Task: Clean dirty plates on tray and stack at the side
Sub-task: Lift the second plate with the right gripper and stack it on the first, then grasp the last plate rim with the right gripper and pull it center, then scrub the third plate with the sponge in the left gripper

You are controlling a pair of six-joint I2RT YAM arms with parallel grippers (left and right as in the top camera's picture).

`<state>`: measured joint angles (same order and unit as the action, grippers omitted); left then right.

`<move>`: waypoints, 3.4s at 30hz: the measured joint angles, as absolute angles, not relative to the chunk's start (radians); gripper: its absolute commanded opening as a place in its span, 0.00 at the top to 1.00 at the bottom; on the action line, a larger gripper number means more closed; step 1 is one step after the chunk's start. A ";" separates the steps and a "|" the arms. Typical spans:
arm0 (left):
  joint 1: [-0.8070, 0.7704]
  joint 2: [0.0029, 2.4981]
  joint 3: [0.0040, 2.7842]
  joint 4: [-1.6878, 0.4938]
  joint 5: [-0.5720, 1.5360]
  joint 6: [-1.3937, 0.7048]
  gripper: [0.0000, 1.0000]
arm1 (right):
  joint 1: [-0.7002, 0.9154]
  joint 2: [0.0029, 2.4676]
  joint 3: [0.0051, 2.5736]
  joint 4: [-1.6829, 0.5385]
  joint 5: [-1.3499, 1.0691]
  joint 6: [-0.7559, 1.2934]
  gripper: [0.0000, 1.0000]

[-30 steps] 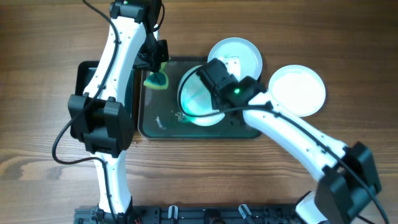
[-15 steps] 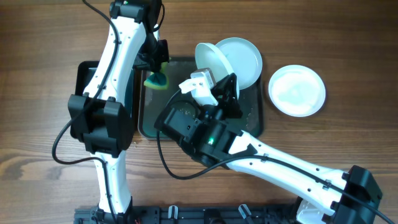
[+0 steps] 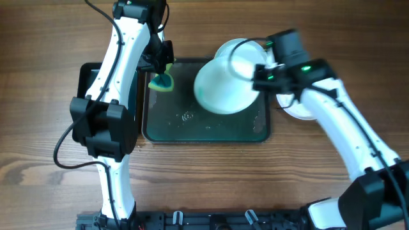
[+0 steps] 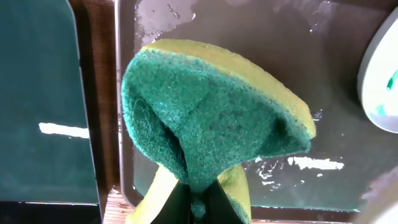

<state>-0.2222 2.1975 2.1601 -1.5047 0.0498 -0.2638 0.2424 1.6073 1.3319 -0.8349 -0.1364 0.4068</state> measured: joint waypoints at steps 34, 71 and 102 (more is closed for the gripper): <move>-0.237 2.197 2.160 -1.468 0.081 -0.264 0.96 | 0.159 1.872 1.340 -0.633 -0.199 0.653 0.50; -0.237 2.197 2.160 -1.458 0.081 -0.264 0.96 | 0.295 2.048 1.343 -0.602 -0.239 0.105 0.96; -0.357 2.179 1.575 -0.833 0.498 -0.052 0.96 | 0.383 2.067 1.328 -0.544 -0.416 0.643 0.96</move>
